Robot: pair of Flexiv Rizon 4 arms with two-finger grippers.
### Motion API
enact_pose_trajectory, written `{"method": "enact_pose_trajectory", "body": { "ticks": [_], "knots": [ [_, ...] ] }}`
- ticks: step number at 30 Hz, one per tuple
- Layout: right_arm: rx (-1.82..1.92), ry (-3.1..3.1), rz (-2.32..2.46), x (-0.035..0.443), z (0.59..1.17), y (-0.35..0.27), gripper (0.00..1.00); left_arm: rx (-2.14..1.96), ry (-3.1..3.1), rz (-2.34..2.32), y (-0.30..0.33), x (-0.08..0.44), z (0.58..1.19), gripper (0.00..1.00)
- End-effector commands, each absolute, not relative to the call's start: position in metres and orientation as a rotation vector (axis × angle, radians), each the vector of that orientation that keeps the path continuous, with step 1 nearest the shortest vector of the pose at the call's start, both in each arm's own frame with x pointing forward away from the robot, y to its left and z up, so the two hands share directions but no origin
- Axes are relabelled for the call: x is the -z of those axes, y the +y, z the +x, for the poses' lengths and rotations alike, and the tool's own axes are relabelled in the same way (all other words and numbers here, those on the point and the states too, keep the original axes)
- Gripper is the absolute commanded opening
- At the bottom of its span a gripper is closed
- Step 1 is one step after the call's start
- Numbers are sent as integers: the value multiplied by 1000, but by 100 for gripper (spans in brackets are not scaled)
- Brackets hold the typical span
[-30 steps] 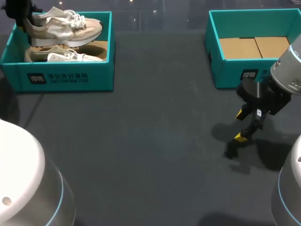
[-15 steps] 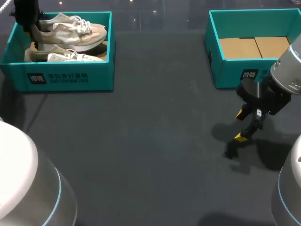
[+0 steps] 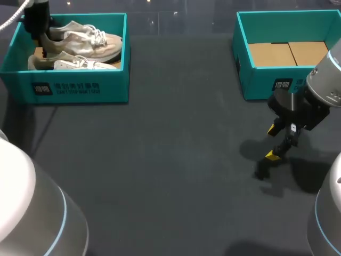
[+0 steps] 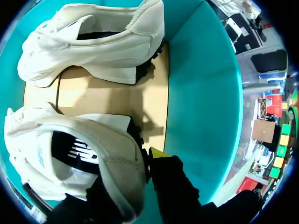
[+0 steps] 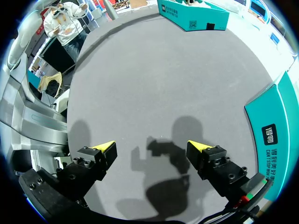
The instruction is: Take the shoe out of the shoebox, open the shoe tongue, remove and reinsert the insole, then place the shoe into the shoebox
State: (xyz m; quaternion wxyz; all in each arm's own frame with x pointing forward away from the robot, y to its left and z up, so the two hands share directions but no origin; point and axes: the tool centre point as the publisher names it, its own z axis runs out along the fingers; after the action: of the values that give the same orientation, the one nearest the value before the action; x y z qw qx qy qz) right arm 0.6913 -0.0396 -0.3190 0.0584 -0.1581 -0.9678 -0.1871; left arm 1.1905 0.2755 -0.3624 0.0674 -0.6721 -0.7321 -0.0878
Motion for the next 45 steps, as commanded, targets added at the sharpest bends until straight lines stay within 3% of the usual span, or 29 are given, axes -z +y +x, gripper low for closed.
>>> {"method": "enact_pose_trajectory", "body": {
  "ticks": [1,35,37,41,45],
  "knots": [
    [565,-2934,-479,319,691,-39,100,251,-2198,-2008,276,369,1207,0],
    [565,-2934,-479,319,691,-39,100,200,-2138,-2053,285,379,1202,0],
    [565,-2934,-479,319,691,-39,100,197,-2136,-2058,285,377,1201,16],
    [565,-2934,-479,319,691,-39,100,189,-2135,-2063,284,376,1198,21],
    [565,-2934,-479,319,691,-39,100,175,-2137,-2070,282,373,1194,39]
  ]
}}
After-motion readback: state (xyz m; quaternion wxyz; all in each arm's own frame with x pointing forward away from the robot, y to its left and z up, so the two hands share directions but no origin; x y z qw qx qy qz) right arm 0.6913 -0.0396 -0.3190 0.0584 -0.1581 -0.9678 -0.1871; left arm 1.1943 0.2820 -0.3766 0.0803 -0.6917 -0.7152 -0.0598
